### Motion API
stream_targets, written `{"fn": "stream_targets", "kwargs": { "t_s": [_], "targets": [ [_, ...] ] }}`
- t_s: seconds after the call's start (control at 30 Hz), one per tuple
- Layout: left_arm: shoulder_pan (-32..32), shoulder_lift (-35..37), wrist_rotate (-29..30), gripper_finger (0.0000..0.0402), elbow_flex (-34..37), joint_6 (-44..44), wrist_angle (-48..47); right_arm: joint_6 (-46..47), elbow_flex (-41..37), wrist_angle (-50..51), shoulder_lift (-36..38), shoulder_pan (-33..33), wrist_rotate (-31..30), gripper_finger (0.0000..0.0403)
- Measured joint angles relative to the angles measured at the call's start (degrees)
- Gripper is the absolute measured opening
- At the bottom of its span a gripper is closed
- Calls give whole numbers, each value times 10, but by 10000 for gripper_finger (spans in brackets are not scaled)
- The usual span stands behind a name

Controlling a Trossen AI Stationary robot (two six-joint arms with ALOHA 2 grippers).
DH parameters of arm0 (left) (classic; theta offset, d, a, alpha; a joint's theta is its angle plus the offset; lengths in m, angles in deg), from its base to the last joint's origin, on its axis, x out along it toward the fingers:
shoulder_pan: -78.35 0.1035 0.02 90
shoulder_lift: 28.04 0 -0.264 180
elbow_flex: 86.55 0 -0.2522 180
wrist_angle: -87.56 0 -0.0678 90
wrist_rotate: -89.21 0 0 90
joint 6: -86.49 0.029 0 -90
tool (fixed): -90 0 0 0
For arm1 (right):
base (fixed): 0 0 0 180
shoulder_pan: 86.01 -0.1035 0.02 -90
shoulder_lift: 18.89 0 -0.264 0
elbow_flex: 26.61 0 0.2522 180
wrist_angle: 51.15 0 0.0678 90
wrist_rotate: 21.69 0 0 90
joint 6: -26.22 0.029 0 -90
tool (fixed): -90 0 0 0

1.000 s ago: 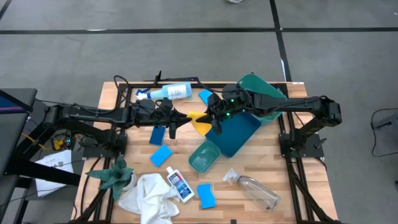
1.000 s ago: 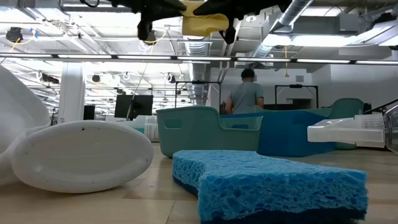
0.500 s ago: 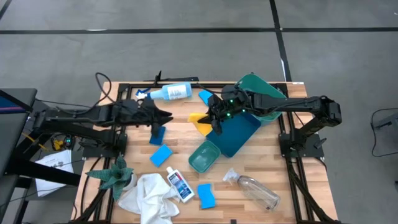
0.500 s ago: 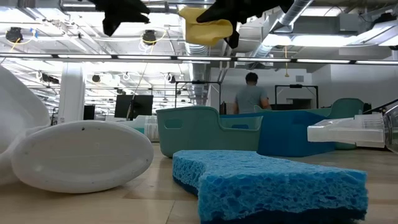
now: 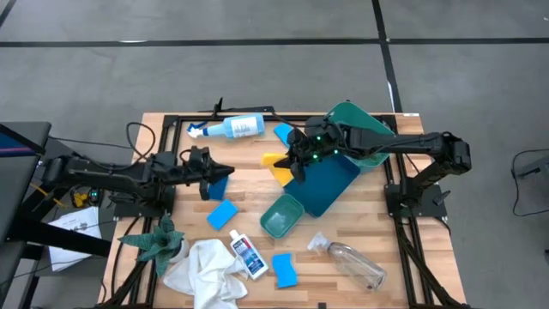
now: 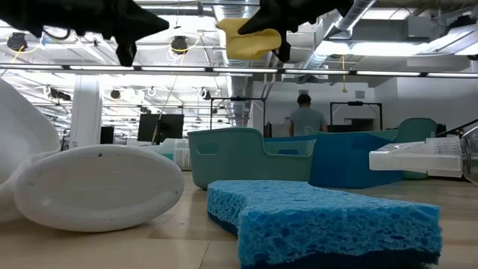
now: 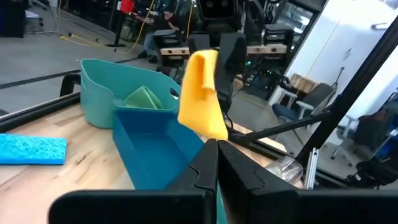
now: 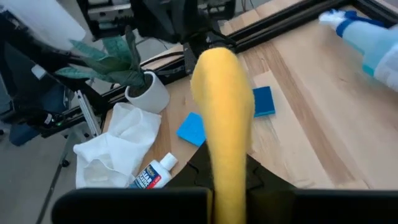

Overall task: Pick & Place Kitchen Items
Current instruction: Put the yellow microfiber cloth into the top green bin

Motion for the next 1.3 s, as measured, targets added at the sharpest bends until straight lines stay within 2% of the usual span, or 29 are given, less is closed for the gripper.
{"fn": "stream_targets", "kwargs": {
  "t_s": [0.1, 0.3, 0.7, 0.83, 1.07, 1.3],
  "targets": [
    [0, 9, 0, 3, 28, -5, 19, 12, 0, 18, 0, 10, -22, 1],
    [-3, 23, 1, 2, 69, -7, 36, 17, 0, 28, 0, 23, -26, 1],
    [-4, 33, 1, 1, 83, -12, 44, 32, 0, 71, 0, 31, -40, 1],
    [-4, 33, 1, 2, 83, -24, 44, 34, 0, 128, 4, 37, -67, 1],
    [-4, 33, 1, 1, 83, -35, 43, 32, 0, 289, 68, 93, -183, 1],
    [-4, 33, 1, 1, 82, -35, 43, 23, -67, 309, 176, 184, -207, 1]
  ]
}}
